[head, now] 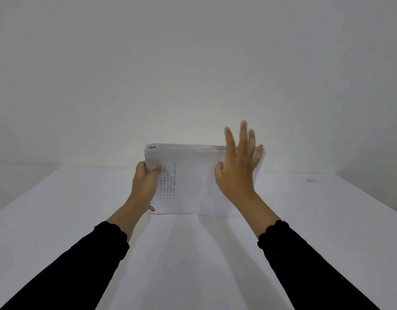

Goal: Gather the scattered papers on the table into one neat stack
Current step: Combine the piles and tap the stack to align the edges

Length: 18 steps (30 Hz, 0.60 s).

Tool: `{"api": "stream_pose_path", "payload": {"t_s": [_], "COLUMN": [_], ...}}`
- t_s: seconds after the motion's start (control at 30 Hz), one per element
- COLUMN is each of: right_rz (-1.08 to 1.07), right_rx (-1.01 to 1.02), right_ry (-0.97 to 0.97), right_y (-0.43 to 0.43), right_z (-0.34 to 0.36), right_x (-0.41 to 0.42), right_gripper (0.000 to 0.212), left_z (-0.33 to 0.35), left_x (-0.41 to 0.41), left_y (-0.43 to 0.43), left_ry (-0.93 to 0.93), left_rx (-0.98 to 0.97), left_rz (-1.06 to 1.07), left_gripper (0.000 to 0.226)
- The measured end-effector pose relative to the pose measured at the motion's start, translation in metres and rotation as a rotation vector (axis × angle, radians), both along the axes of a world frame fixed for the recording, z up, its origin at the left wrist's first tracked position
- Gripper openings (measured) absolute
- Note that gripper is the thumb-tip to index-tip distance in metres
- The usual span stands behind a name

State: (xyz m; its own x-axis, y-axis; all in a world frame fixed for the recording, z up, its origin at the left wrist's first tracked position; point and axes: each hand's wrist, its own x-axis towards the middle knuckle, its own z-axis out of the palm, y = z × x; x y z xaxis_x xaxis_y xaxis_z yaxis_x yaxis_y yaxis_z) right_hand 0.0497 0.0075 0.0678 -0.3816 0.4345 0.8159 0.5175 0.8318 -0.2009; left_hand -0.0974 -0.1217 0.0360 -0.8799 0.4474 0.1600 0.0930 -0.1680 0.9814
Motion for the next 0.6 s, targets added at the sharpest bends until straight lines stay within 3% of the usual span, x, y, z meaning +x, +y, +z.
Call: {"api": "stream_pose_path", "payload": {"t_s": [0.1, 0.17, 0.3, 0.37, 0.6], "right_rz": [0.063, 0.094, 0.09, 0.099, 0.128], "right_rx": [0.108, 0.069, 0.036, 0.021, -0.034], "right_ry": [-0.238, -0.372, -0.24, -0.33, -0.287], "right_y": [-0.009, -0.013, -0.015, -0.014, -0.002], "right_z": [0.008, 0.01, 0.013, 0.012, 0.018], "right_x": [-0.01, -0.014, -0.015, -0.014, -0.01], "right_gripper": [0.077, 0.063, 0.064, 0.063, 0.023], "left_z": [-0.001, -0.002, 0.001, 0.001, 0.005], "left_x": [0.0, 0.0, 0.001, 0.002, 0.011], "left_y": [-0.001, -0.001, -0.003, -0.003, -0.008], "left_ry": [0.003, 0.001, 0.016, 0.035, 0.253], "left_rx": [0.0, -0.02, -0.028, -0.022, -0.022], "left_rz": [0.005, -0.002, -0.013, -0.027, 0.029], "left_gripper": [0.013, 0.01, 0.011, 0.011, 0.012]}}
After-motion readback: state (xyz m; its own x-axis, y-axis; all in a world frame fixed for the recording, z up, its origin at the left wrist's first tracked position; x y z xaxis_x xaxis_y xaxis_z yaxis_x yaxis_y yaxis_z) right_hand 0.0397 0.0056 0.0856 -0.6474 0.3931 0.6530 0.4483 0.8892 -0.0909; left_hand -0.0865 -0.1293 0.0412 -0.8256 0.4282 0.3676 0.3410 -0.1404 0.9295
